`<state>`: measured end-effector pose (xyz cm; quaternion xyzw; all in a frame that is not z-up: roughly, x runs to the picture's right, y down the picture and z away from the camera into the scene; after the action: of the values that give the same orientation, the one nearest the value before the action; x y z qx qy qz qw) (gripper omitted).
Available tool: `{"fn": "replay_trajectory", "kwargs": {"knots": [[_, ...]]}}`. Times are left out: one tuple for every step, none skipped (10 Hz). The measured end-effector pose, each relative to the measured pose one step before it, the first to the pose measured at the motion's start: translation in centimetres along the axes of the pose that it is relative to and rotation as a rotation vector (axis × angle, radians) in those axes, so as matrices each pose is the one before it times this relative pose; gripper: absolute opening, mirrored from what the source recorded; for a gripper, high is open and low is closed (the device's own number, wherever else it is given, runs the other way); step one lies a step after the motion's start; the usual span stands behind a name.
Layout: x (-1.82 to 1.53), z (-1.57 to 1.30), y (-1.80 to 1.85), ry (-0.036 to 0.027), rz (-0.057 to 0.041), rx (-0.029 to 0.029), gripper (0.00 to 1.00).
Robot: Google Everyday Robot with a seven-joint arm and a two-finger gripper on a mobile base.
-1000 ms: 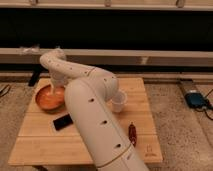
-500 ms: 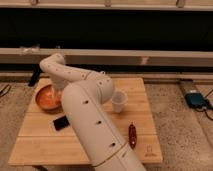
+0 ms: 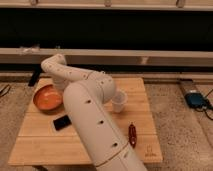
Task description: Drag the ceramic bowl in a circle
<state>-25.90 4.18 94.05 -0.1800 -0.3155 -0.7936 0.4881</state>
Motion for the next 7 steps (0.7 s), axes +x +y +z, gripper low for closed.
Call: {"fn": "replay_trajectory", "kwargs": {"knots": [[-0.535, -0.614, 0.607, 0.00436, 0.00628, 0.00291, 0.04], [-0.957, -1.327, 1.281, 0.01323, 0.01953, 0.00502, 0.0], [-1.048, -0.88, 1.75, 0.00142, 0.0263, -0.01703, 0.0], [-0.647, -0.63, 1.628, 0.00958, 0.02722, -0.01494, 0.0], [-0.841, -0.294, 1.803, 0.00206, 0.02657, -0.01761, 0.0], [-0.984, -0.361, 2.302, 0.00467, 0.0275, -0.02308, 0.0], [-0.827, -0.051, 1.678, -0.0009, 0.01042, -0.02449, 0.0]]}}
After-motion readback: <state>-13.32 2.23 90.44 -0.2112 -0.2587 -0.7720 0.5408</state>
